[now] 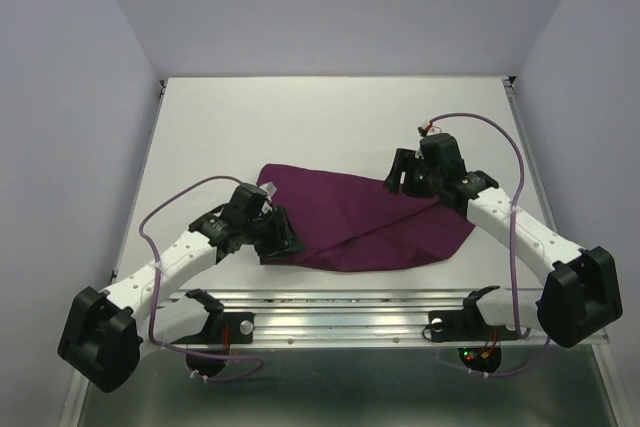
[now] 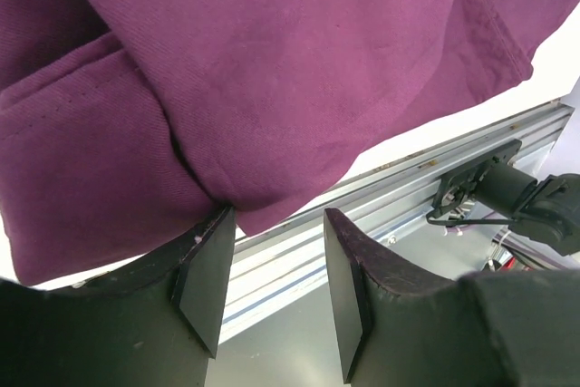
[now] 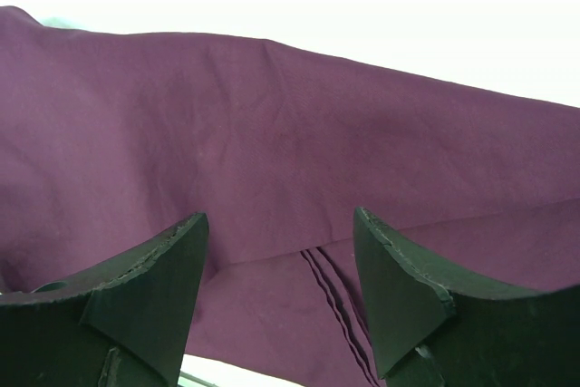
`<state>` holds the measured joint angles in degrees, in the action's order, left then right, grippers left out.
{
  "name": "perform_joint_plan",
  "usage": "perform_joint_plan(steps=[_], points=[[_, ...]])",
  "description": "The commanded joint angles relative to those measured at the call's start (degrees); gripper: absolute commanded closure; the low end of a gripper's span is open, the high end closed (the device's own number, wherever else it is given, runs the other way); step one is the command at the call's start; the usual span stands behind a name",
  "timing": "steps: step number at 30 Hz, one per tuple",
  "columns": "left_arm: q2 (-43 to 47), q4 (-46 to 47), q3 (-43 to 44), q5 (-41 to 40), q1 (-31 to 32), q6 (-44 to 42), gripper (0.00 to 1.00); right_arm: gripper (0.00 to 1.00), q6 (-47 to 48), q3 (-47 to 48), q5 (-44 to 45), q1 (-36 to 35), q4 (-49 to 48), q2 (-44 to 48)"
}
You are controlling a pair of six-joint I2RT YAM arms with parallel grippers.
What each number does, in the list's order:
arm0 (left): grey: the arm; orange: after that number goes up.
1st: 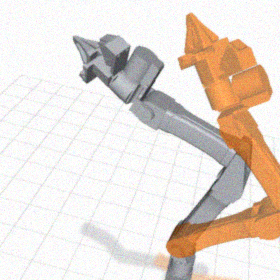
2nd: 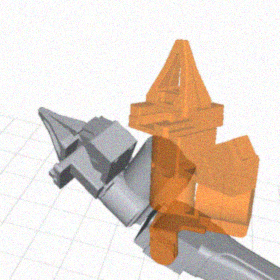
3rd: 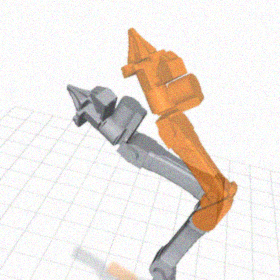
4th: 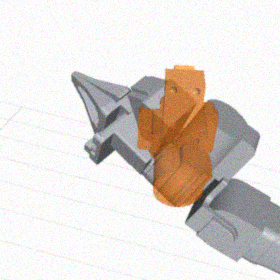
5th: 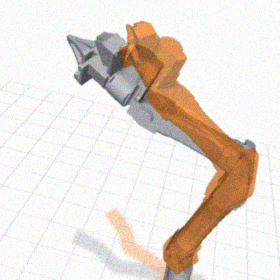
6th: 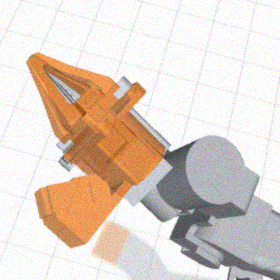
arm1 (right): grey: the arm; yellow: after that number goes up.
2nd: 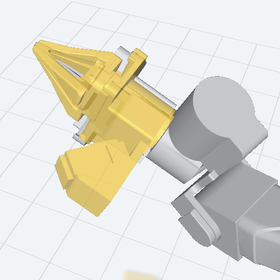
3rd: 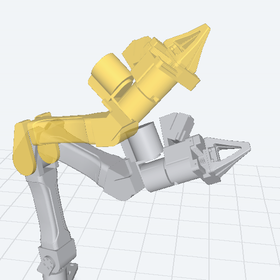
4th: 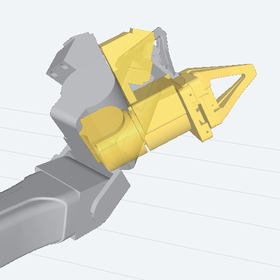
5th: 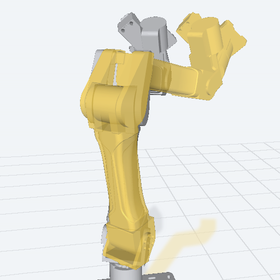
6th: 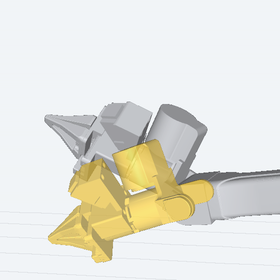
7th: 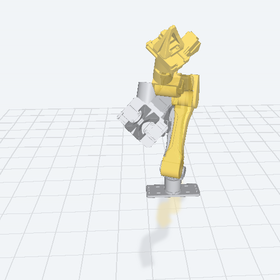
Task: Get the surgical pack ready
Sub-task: Pack the surgical kit at the center of the board.
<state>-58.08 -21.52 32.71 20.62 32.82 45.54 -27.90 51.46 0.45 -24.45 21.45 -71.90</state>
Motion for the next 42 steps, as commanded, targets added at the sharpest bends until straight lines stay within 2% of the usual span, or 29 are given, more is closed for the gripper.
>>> perform_joint_plan(steps=[1,6,16,27,30,34,37,42], points=[[-0.80,2.62,-0.54,0.56,0.67,0.16,0.46,0.30,-0.05,0.22,0.08,-0.25,-2.20,0.62],[-1.07,2.53,-0.72,0.38,1.46,0.25,0.42,0.29,0.04,0.04,-0.01,-0.25,-2.20,0.97],[-2.38,2.27,-0.80,-0.50,1.90,0.08,0.26,0.29,-0.05,0.22,-0.01,0.28,-2.29,0.62],[-3.70,2.36,0.69,-1.37,2.34,-0.71,0.27,0.29,0.04,0.48,-1.85,0.28,-2.47,0.44],[-4.23,2.71,1.74,-1.90,2.34,-0.89,0.35,0.29,0.21,0.83,-2.03,0.28,-2.38,0.18],[-5.98,3.41,3.23,-1.99,2.69,-0.98,0.51,0.29,0.13,1.36,-2.82,0.28,-2.47,-0.35],[-5.90,2.98,4.47,-1.99,2.95,-1.15,0.69,0.29,0.30,1.62,-2.91,0.28,-2.29,-0.52],[-5.99,2.27,5.35,-2.16,3.13,-1.50,0.83,0.29,0.65,1.62,-2.73,0.28,-2.29,-1.49]])
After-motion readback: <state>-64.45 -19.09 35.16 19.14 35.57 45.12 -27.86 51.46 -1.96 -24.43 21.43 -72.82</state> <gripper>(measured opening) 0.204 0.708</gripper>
